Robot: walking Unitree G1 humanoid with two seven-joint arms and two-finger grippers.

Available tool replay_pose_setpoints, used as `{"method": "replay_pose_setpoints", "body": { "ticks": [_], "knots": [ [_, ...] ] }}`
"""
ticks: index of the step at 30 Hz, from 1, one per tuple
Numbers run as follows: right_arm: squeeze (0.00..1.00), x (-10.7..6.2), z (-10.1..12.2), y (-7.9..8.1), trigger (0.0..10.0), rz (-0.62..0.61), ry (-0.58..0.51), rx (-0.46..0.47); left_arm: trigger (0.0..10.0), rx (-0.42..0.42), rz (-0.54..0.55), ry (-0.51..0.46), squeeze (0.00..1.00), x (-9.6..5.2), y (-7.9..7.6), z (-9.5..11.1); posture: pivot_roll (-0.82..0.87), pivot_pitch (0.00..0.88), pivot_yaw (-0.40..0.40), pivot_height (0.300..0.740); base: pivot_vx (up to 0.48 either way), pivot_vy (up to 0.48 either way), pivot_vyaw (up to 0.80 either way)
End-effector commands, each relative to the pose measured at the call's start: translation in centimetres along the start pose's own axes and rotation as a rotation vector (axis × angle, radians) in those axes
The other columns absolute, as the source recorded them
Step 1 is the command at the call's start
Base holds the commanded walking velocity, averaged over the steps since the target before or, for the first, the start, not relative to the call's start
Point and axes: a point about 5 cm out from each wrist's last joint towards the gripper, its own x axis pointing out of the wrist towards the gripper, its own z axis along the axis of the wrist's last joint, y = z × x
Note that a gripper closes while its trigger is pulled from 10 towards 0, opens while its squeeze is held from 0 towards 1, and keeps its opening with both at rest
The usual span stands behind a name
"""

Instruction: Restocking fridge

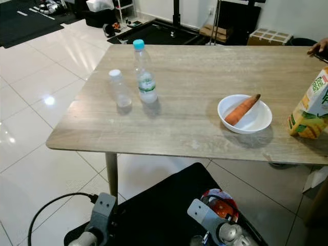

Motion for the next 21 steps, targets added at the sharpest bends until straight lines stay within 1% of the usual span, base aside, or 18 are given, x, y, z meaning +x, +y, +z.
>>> {"method": "replay_pose_setpoints", "body": {
  "ticks": [1,2,3,5,6,7,8,9,11,12,13,17,19,21],
  "knots": [
    [0.00,0.1,0.3,0.2,10.0,-0.039,-0.025,0.009,10.0,-0.025,0.012,0.032,0.00,-0.1,-0.4,-0.6,-0.16,0.093,0.035,0.740,0.000,0.000,0.00],
    [0.00,0.2,0.3,0.7,10.0,-0.061,-0.024,0.035,10.0,-0.014,0.009,0.041,0.00,0.0,-0.7,-0.7,-0.15,0.085,0.020,0.740,0.000,0.000,0.00],
    [0.00,0.2,0.3,0.7,10.0,-0.061,-0.024,0.035,10.0,-0.014,0.009,0.041,0.00,0.0,-0.7,-0.7,-0.15,0.085,0.020,0.740,0.000,0.000,0.00],
    [0.00,0.3,0.4,0.9,10.0,-0.087,-0.032,0.076,10.0,-0.009,0.007,0.043,0.00,0.0,-0.9,-0.6,-0.15,0.082,0.012,0.740,0.000,0.000,0.00],
    [0.00,0.3,0.4,0.9,10.0,-0.087,-0.032,0.076,10.0,-0.009,0.007,0.043,0.00,0.0,-0.9,-0.6,-0.15,0.082,0.012,0.740,0.000,0.000,0.00],
    [0.00,0.4,0.4,0.7,10.0,-0.115,-0.024,0.079,10.0,-0.010,0.012,0.043,0.00,0.1,-0.9,-0.6,-0.15,0.087,0.009,0.740,0.000,0.000,0.00],
    [0.00,0.4,0.3,0.7,10.0,-0.139,-0.008,0.103,10.0,-0.011,0.020,0.044,0.00,0.1,-0.8,-0.6,-0.15,0.087,0.009,0.740,0.000,0.000,0.00],
    [0.00,0.5,0.1,0.8,10.0,-0.134,0.003,0.162,10.0,-0.014,0.025,0.048,0.00,0.1,-0.7,-0.7,-0.15,0.092,0.014,0.740,0.000,0.000,0.00],
    [0.00,0.5,-0.1,1.1,10.0,-0.120,0.011,0.232,10.0,-0.017,0.030,0.054,0.00,0.1,-0.7,-0.8,-0.15,0.092,0.014,0.740,0.000,0.000,0.00],
    [0.00,0.5,-0.1,1.0,10.0,-0.131,0.003,0.246,10.0,-0.020,0.030,0.065,0.00,0.0,-0.7,-1.0,-0.15,0.096,0.011,0.740,0.000,0.000,0.00],
    [0.00,0.5,0.0,1.0,10.0,-0.143,-0.018,0.282,10.0,-0.021,0.029,0.075,0.00,-0.1,-0.7,-1.2,-0.15,0.096,0.008,0.740,0.000,0.000,0.00],
    [0.00,0.3,-0.2,0.7,10.0,-0.175,-0.029,0.295,10.0,-0.034,0.031,0.085,0.00,-0.1,-0.7,-1.4,-0.14,0.091,-0.005,0.740,0.000,0.000,0.00],
    [0.00,0.2,-0.6,0.5,10.0,-0.204,-0.008,0.325,10.0,-0.055,0.044,0.080,0.00,-0.2,-0.5,-1.4,-0.13,0.088,-0.018,0.740,0.000,0.000,0.00],
    [0.00,0.2,-0.6,1.0,10.0,-0.173,-0.030,0.385,10.0,-0.090,0.052,0.081,0.00,-0.6,0.0,-1.8,-0.14,0.095,-0.002,0.740,0.000,0.000,0.00]
  ]
}}
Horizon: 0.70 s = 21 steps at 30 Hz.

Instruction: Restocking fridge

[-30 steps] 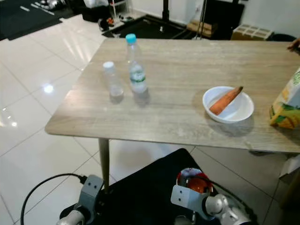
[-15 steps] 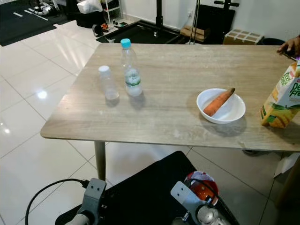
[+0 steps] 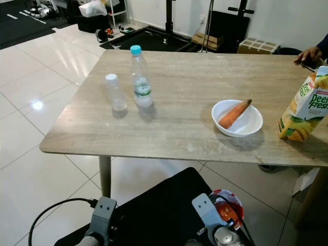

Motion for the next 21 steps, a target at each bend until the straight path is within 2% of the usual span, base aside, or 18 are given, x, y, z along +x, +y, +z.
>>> {"method": "replay_pose_setpoints", "body": {
  "ticks": [1,4,5,7,8,9,10,11,13,16,19,20,21],
  "knots": [
    [0.00,-0.1,-0.3,0.3,10.0,0.008,-0.006,0.046,10.0,-0.037,0.005,0.020,0.00,-0.4,0.1,-0.8,-0.14,0.095,-0.002,0.740,0.000,0.000,0.00],
    [0.00,0.0,0.3,0.3,10.0,0.000,-0.044,0.113,10.0,-0.062,-0.005,0.047,0.00,-0.8,0.6,-1.4,-0.14,0.101,-0.002,0.740,0.000,0.000,0.00],
    [0.00,0.0,0.2,0.6,10.0,0.031,-0.040,0.157,10.0,-0.057,0.026,0.092,0.00,-1.3,1.4,-2.3,-0.12,0.086,-0.016,0.740,0.000,0.000,0.00],
    [0.00,0.0,0.2,0.7,10.0,0.042,-0.038,0.166,10.0,-0.055,0.036,0.101,0.00,-1.5,1.6,-2.5,-0.12,0.086,-0.016,0.740,0.000,0.000,0.00],
    [0.00,-0.1,0.1,0.9,10.0,0.047,-0.035,0.150,10.0,-0.073,0.101,0.125,0.00,-2.0,2.7,-3.1,-0.12,0.091,-0.023,0.740,0.000,0.000,0.00],
    [0.00,-0.1,0.1,0.9,10.0,0.047,-0.035,0.150,10.0,-0.073,0.101,0.125,0.00,-2.0,2.7,-3.1,-0.12,0.091,-0.023,0.740,0.000,0.000,0.00],
    [0.00,-0.1,-0.1,1.0,10.0,0.056,-0.029,0.136,10.0,-0.117,0.193,0.174,0.00,-3.0,4.1,-4.3,-0.12,0.102,-0.014,0.740,0.000,0.000,0.00],
    [0.00,-0.1,-0.1,1.0,10.0,0.056,-0.029,0.136,10.0,-0.117,0.193,0.174,0.00,-3.0,4.1,-4.3,-0.12,0.102,-0.014,0.740,0.000,0.000,0.00],
    [0.00,-0.1,-0.2,1.0,10.0,0.044,-0.031,0.132,10.0,-0.172,0.285,0.223,0.00,-4.5,5.4,-5.9,-0.12,0.106,-0.017,0.740,0.000,0.000,0.00],
    [0.00,-0.2,-0.3,0.9,10.0,0.033,-0.024,0.152,10.0,-0.211,0.278,0.191,0.00,-4.7,5.2,-5.9,-0.11,0.103,-0.019,0.740,0.000,0.000,0.00],
    [0.00,-0.3,-0.7,0.7,10.0,0.023,-0.015,0.178,10.0,-0.268,0.156,0.045,0.00,-4.0,3.7,-4.6,-0.10,0.090,-0.025,0.740,0.000,0.000,0.00],
    [0.00,-0.3,-0.7,0.7,10.0,0.023,-0.015,0.178,10.0,-0.268,0.156,0.045,0.00,-4.0,3.7,-4.6,-0.10,0.090,-0.025,0.740,0.000,0.000,0.00],
    [0.00,-0.3,-0.8,0.7,10.0,0.017,-0.011,0.180,10.0,-0.329,0.072,0.005,0.00,-3.6,2.7,-4.1,-0.11,0.094,-0.027,0.740,0.000,0.000,0.00]
  ]
}}
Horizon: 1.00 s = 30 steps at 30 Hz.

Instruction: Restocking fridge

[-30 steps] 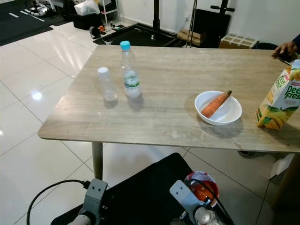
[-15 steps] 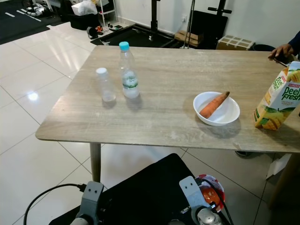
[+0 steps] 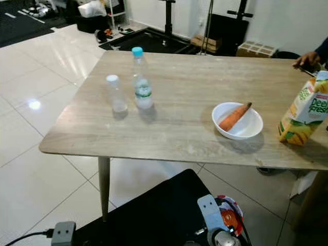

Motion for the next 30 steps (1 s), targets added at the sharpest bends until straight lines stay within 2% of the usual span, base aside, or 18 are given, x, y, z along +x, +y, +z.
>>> {"method": "replay_pose_setpoints", "body": {
  "ticks": [1,3,4,5,6,8,9,10,11,13,15,18,22,25,26,27,29,30],
  "knots": [
    [0.00,-0.1,-0.4,-0.2,10.0,-0.024,0.006,0.020,10.0,-0.082,-0.154,-0.033,0.00,0.4,-2.1,0.2,-0.12,0.109,-0.016,0.740,0.000,0.000,0.00],
    [0.00,-0.2,-0.5,-0.1,10.0,-0.009,0.011,0.025,10.0,-0.081,-0.263,-0.028,0.00,0.5,-3.4,0.2,-0.12,0.106,-0.013,0.740,0.000,0.000,0.00],
    [0.00,-0.2,-0.4,-0.2,10.0,-0.007,0.005,0.019,10.0,-0.050,-0.255,-0.011,0.00,0.6,-3.4,0.2,-0.11,0.112,-0.017,0.740,0.000,0.000,0.00],
    [0.00,-0.2,-0.4,-0.3,10.0,-0.020,0.002,0.015,10.0,0.089,-0.102,0.040,0.00,1.0,-2.0,0.4,-0.11,0.107,-0.024,0.740,0.000,0.000,0.00],
    [0.00,-0.2,-0.4,-0.5,10.0,-0.036,0.004,0.009,10.0,0.178,0.040,0.048,0.00,1.1,-0.6,0.9,-0.11,0.107,-0.024,0.740,0.000,0.000,0.00],
    [0.00,-0.3,-0.6,-0.6,10.0,-0.052,0.012,0.000,10.0,0.257,0.222,0.032,0.00,1.0,1.3,1.6,-0.11,0.099,-0.028,0.740,0.000,0.000,0.00],
    [0.00,-0.3,-0.8,-0.6,10.0,-0.059,0.021,-0.009,10.0,0.322,0.355,0.007,0.00,0.7,2.9,2.4,-0.11,0.099,-0.028,0.740,0.000,0.000,0.00],
    [0.00,-0.3,-0.8,-0.6,10.0,-0.059,0.021,-0.009,10.0,0.322,0.355,0.007,0.00,0.7,2.9,2.4,-0.11,0.099,-0.028,0.740,0.000,0.000,0.00],
    [0.00,-0.3,-0.9,-0.6,10.0,-0.063,0.026,-0.015,10.0,0.370,0.443,-0.015,0.00,0.4,4.0,2.9,-0.11,0.099,-0.028,0.740,0.000,0.000,0.00],
    [0.00,-0.4,-1.1,-0.5,10.0,-0.055,0.031,-0.027,10.0,0.385,0.613,-0.053,0.00,-0.4,5.9,3.7,-0.12,0.110,-0.010,0.740,0.000,0.000,0.00],
    [0.00,-0.3,-0.8,-0.6,10.0,-0.061,0.019,-0.015,10.0,0.294,0.694,-0.069,0.00,-0.8,6.8,4.0,-0.11,0.113,-0.014,0.740,0.000,0.000,0.00],
    [0.00,-0.3,-0.7,-0.8,10.0,-0.069,0.016,-0.011,10.0,0.261,0.727,-0.090,0.00,-1.0,7.3,4.3,-0.12,0.105,-0.011,0.740,0.000,0.000,0.00],
    [0.00,-0.3,-0.6,-0.7,10.0,-0.064,0.015,-0.019,10.0,0.252,0.708,-0.107,0.00,-0.9,7.1,4.5,-0.11,0.097,-0.010,0.740,0.000,0.000,0.00],
    [0.00,-0.2,-0.4,-0.5,10.0,-0.058,0.007,-0.010,10.0,0.142,0.381,-0.033,0.00,1.0,3.4,3.3,-0.13,0.107,0.004,0.740,0.000,0.000,0.00],
    [0.00,-0.1,-0.2,-0.2,10.0,-0.038,-0.007,-0.012,10.0,0.178,0.215,-0.025,0.00,1.5,1.3,2.9,-0.13,0.107,0.008,0.740,0.000,0.000,0.00],
    [0.00,-0.1,-0.1,0.0,10.0,-0.024,-0.018,-0.014,10.0,0.217,0.122,-0.023,0.00,1.7,0.0,2.6,-0.13,0.107,0.008,0.740,0.000,0.000,0.00],
    [0.00,-0.1,-0.1,0.0,10.0,-0.020,-0.016,-0.018,10.0,0.244,0.078,-0.039,0.00,1.9,-1.3,2.6,-0.13,0.107,0.004,0.740,0.000,0.000,0.00],
    [0.00,-0.1,-0.1,0.0,10.0,-0.020,-0.016,-0.018,10.0,0.244,0.078,-0.039,0.00,1.9,-1.3,2.6,-0.13,0.107,0.004,0.740,0.000,0.000,0.00]
  ]
}}
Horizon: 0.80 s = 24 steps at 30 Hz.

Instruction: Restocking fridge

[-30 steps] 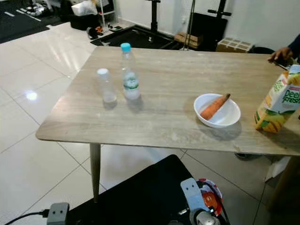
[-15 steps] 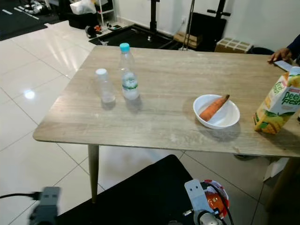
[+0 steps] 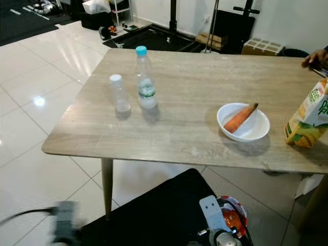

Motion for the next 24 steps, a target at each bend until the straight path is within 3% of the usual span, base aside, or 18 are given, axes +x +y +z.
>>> {"method": "replay_pose_setpoints", "body": {
  "ticks": [1,5,6,10,14,19,24],
  "knots": [
    [0.00,-0.1,-0.2,-0.5,10.0,-0.014,0.000,-0.010,10.0,0.020,0.013,-0.005,0.00,-0.2,0.1,-0.2,-0.13,0.102,-0.001,0.740,0.000,0.000,0.00],
    [0.00,-0.2,-0.7,-0.4,10.0,-0.009,0.021,-0.033,10.0,-0.035,0.015,-0.038,0.00,0.1,-0.8,0.4,-0.14,0.109,0.012,0.740,0.000,0.000,0.00],
    [0.00,-0.3,-0.7,-0.5,10.0,-0.004,0.019,-0.014,10.0,-0.082,-0.035,-0.068,0.00,0.1,-1.4,0.8,-0.13,0.109,0.012,0.740,0.000,0.000,0.00],
    [0.00,-0.4,-0.9,-0.9,10.0,-0.024,0.024,0.026,10.0,-0.075,-0.147,-0.051,0.00,0.2,-2.6,0.7,-0.13,0.106,0.008,0.740,0.000,0.000,0.00],
    [0.00,-0.6,-1.6,-1.0,10.0,-0.036,0.054,0.007,10.0,-0.087,-0.186,-0.046,0.00,0.1,-3.0,0.7,-0.14,0.099,0.002,0.740,0.000,0.000,0.00],
    [0.00,-0.6,-1.8,-1.0,10.0,-0.059,0.059,0.047,10.0,-0.015,-0.180,-0.017,0.00,-0.1,-2.9,0.1,-0.14,0.121,0.027,0.740,0.000,0.000,0.00],
    [0.00,-0.8,-2.0,-1.1,10.0,-0.064,0.053,0.072,10.0,-0.024,-0.186,-0.013,0.00,-0.3,-2.9,-0.2,-0.14,0.111,0.025,0.740,0.000,0.000,-0.66]
  ]
}}
